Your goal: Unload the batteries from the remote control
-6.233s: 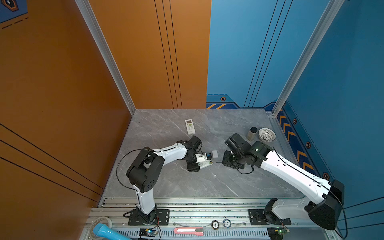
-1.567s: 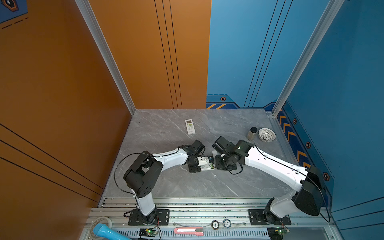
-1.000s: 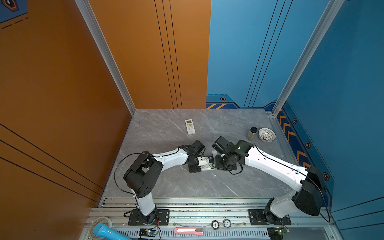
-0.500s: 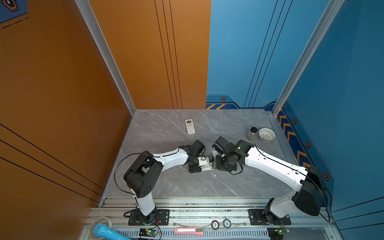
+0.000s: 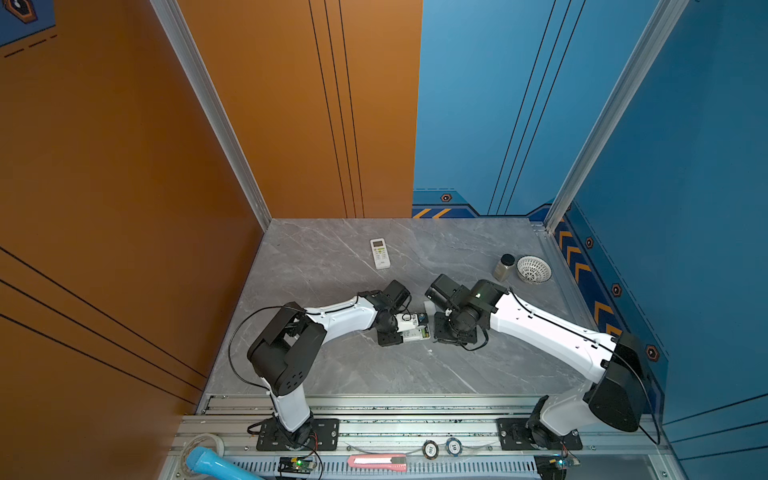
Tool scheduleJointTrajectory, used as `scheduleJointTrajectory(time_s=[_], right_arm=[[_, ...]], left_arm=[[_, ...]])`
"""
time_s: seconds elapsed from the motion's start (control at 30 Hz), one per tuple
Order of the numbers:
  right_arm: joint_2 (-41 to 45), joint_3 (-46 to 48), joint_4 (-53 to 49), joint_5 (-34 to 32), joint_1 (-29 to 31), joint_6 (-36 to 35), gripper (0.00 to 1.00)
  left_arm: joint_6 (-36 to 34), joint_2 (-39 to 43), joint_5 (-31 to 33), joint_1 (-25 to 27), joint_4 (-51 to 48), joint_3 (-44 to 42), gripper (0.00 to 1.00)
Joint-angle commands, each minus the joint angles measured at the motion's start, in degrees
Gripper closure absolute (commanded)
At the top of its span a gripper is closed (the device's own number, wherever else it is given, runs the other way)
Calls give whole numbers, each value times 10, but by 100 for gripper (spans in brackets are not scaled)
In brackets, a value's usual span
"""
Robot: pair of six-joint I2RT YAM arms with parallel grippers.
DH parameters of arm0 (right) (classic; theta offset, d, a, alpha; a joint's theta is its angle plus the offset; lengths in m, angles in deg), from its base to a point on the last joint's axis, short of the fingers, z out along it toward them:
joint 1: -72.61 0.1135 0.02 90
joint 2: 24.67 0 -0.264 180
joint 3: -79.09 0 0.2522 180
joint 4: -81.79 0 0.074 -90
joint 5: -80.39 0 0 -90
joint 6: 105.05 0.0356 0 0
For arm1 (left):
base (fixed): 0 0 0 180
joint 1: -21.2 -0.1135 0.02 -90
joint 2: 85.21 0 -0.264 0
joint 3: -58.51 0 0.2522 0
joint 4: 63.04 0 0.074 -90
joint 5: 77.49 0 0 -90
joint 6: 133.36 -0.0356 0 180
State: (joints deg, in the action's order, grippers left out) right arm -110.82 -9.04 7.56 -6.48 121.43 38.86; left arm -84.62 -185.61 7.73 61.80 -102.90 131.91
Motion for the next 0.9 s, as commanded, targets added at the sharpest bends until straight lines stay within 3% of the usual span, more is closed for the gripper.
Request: scheduleJointTrajectory(time_s=[0.0, 0.87], right_arm=[[19, -21, -5, -8, -8, -2, 100], [-36, -46, 12, 3, -13, -19, 100]], left_arm=[[6, -3, -4, 13, -8, -20, 79], [6, 2, -3, 13, -1, -26, 79]])
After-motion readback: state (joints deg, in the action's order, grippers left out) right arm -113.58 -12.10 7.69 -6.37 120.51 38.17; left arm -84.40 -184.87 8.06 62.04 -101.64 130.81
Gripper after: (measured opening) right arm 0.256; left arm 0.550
